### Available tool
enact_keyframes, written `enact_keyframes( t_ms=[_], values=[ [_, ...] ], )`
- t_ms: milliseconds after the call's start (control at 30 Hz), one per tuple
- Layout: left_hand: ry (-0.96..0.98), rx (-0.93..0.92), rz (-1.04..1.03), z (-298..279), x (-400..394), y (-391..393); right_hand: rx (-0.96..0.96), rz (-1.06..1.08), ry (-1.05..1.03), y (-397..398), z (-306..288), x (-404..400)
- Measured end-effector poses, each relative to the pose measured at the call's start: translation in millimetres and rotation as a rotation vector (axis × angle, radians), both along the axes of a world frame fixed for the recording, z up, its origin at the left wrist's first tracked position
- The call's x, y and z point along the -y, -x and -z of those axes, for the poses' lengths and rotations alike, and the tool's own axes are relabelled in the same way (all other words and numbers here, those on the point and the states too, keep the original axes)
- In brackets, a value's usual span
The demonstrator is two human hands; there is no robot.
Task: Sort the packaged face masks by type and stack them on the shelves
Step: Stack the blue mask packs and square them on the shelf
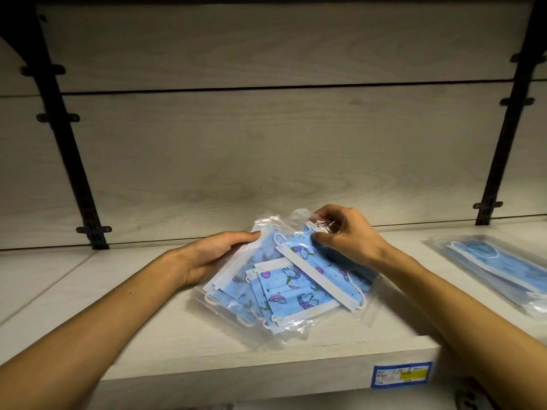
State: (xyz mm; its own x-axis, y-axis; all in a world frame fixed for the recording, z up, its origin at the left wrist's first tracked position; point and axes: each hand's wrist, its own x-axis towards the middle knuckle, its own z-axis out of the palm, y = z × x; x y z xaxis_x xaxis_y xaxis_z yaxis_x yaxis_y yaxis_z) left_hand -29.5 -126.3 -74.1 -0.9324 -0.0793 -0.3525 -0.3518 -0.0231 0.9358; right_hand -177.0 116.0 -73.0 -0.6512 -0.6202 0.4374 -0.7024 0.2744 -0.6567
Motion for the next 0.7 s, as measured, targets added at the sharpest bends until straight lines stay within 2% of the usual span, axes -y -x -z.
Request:
enact_keyframes(
  t_ms=[333, 500, 700],
  values=[
    [-0.011, 0.003, -0.116, -1.7, -3.7, 2.6, 0.187, 0.092, -0.041, 11.7, -5.8, -13.1],
    [-0.022, -0.063, -0.246, -2.7, -2.5, 5.0, 0.441, 0.189, 0.137, 24.3, -14.6, -27.8],
    [-0.024, -0.200, -0.332, 1.8, 1.8, 11.1, 0.610, 0.233, 0.434, 32.4, -8.9, -30.1]
  ],
)
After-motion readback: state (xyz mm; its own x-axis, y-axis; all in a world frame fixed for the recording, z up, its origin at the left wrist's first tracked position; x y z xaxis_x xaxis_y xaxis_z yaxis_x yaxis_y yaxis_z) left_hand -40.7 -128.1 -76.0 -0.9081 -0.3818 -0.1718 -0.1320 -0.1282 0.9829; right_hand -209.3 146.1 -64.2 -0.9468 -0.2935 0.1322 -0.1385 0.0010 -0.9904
